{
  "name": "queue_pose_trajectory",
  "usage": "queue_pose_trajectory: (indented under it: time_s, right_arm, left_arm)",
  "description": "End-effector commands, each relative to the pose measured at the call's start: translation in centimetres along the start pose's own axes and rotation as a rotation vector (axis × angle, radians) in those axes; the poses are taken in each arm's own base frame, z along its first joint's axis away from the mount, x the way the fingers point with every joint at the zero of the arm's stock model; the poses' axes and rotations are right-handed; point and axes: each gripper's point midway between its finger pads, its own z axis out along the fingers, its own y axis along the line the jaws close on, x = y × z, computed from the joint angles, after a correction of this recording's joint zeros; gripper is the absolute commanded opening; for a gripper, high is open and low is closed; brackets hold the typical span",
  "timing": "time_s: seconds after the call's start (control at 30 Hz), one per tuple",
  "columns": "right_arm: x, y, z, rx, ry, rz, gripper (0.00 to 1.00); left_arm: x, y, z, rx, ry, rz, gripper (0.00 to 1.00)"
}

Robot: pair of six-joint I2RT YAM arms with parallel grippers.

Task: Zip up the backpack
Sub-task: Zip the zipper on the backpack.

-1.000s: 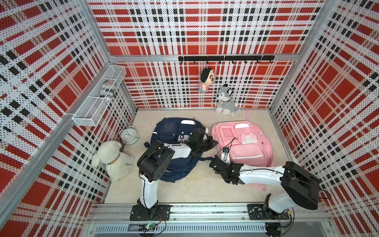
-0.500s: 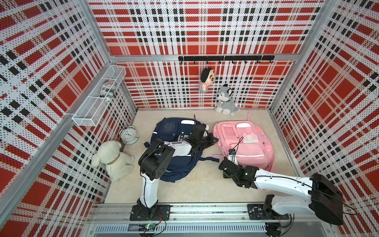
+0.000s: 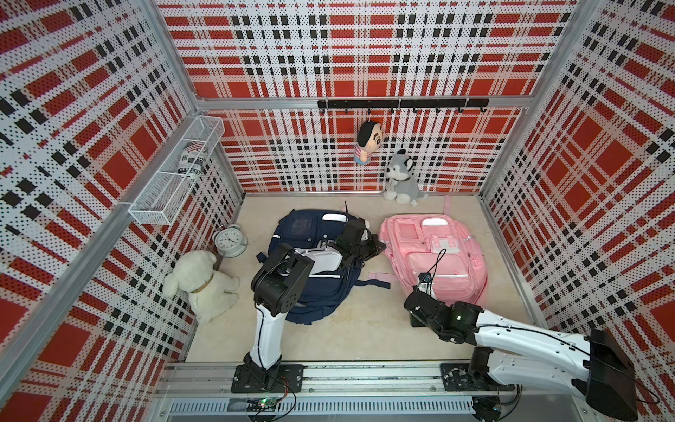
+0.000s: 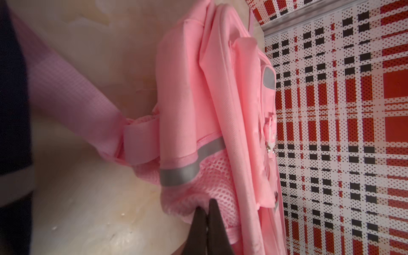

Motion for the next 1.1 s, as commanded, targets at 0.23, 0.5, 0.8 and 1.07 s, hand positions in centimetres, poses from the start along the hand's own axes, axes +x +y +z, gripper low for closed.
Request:
queue_pose_trajectory:
  time_s: [0.23, 0.5, 0.8, 1.07]
  right_arm:
    - [-0.3, 1.2, 0.4, -0.078, -0.052, 0.042, 0.0]
    - [-1.3, 1.3, 1.0, -0.088, -0.136, 0.081, 0.0]
    - [-1.6, 0.8, 1.3, -0.078, -0.187, 0.105, 0.0]
    - [-1.9, 0.9, 1.6, -0.072, -0.202, 0.107, 0.0]
  left_arm:
    - [-1.5, 0.0, 0.7, -0.02, -0.07, 0.026, 0.05]
    - [-0.9, 0.5, -0.8, -0.047, -0.08, 0.045, 0.45]
    - [1.1, 0.7, -3.0, -0.069, -0.073, 0.096, 0.54]
    - [4.2, -2.6, -4.8, -0.044, -0.051, 0.17, 0.54]
